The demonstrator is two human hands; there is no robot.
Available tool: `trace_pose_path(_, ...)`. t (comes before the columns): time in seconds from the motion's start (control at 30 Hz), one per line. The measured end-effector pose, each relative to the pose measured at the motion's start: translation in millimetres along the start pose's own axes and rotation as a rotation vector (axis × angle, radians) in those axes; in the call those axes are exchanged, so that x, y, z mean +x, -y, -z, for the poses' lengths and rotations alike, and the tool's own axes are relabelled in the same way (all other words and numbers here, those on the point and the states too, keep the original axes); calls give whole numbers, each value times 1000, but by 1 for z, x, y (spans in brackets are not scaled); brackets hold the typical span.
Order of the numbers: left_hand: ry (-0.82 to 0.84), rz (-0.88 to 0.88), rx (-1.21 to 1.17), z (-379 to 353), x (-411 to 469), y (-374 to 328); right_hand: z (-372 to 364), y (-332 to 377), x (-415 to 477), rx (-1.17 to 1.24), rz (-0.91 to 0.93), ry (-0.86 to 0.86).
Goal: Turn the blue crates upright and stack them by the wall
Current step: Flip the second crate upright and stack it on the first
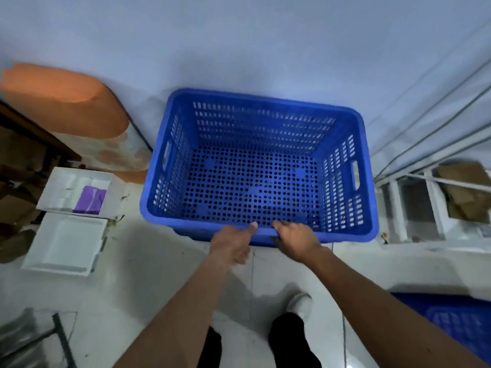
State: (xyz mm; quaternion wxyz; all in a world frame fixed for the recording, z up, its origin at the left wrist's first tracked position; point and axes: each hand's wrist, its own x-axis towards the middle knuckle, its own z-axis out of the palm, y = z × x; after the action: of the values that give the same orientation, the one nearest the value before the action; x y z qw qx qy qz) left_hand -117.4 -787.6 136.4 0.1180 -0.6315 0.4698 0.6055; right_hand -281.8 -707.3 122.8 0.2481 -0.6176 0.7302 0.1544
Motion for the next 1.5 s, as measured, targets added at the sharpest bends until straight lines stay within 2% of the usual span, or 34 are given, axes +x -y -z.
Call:
trace_pose_path(0.03, -68, -87, 189, 5, 1, 2, -2, 0, 1, -7, -4, -41)
trace_pose_path(0.1, -311, -333, 555, 18, -2, 0, -8, -3, 3, -27, 6, -97)
trace_pose_path(0.17, -533, -650, 724, 37, -5, -2, -12, -6, 5, -31, 13, -123)
trace_pose_path(0.2, -550, -771, 775, 48, -3, 0, -14, -9, 6, -31, 13, -146)
trace_pose_path(0.23, -498, -820, 835, 57, 2, 4, -17, -11, 7, -38, 16, -176)
trace_pose_path(0.33, -288, -661, 1015, 68, 18, 16, -26, -16, 5, -64, 28, -289)
trace_pose_path(0.47, -354, -747, 1143, 67, 23, 31, -37, -30, -1, -50, 41, -409)
trace_pose_path(0.63, -505, -773, 1314, 81, 33, 51, -43, -62, -15, -142, -37, -419)
trace_pose_path(0.7, -501, -767, 1362, 80, 37, 46, -41, -67, -14, -155, -57, -417)
trace_pose_path(0.9, -457, -795, 1401, 88, 46, 41, -40, -59, -14, -134, -148, -461)
trace_pose_path(1.17, -540, -858, 1375, 99, 45, 47, -41, -49, -17, -114, -168, -466)
trace_pose_path(1.33, -557, -808, 1361, 104, 37, 51, -54, -40, -20, -121, -131, -515)
trace_pose_path(1.5, -486, -765, 1381, 97, 35, 47, -45, -55, -17, -89, -127, -435)
